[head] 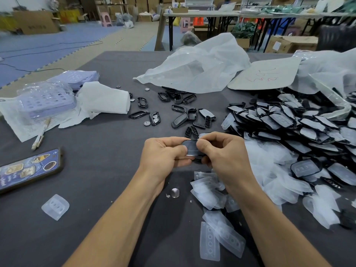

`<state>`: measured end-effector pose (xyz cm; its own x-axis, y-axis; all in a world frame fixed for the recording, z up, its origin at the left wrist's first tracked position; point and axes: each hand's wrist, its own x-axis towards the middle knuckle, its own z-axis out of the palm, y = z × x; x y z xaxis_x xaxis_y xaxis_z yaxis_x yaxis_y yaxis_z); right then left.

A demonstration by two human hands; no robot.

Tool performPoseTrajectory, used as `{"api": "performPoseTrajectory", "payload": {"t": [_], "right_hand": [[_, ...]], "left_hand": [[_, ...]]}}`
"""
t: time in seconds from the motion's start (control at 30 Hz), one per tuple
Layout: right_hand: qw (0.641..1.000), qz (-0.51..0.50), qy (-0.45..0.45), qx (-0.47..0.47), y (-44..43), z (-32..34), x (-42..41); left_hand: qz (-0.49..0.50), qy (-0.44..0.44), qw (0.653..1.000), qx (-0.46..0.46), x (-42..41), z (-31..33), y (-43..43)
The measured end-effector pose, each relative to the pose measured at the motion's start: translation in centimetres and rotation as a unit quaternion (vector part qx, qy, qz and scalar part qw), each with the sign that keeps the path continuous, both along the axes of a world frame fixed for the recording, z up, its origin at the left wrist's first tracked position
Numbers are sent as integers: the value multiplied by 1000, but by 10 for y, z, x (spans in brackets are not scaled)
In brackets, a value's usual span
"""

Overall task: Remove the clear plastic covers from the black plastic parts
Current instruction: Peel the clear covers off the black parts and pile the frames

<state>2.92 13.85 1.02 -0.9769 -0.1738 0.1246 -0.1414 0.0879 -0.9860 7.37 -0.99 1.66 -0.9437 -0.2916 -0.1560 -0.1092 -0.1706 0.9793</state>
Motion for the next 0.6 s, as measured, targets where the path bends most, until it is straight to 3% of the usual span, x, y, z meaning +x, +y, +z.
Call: {"api": "performPoseTrajectory", "payload": {"t": [0.27, 0.47, 0.6], "right_hand": [[1000, 3, 21, 19, -1, 2, 3], [999, 40, -18, -12, 1, 3, 1], [998, 33, 33, 38, -3, 3, 6]], "left_hand": [[34, 28, 990, -133, 0, -3, 5], [46, 17, 993, -107, -2, -1, 5], [51, 18, 995, -89, -2, -1, 3]]}}
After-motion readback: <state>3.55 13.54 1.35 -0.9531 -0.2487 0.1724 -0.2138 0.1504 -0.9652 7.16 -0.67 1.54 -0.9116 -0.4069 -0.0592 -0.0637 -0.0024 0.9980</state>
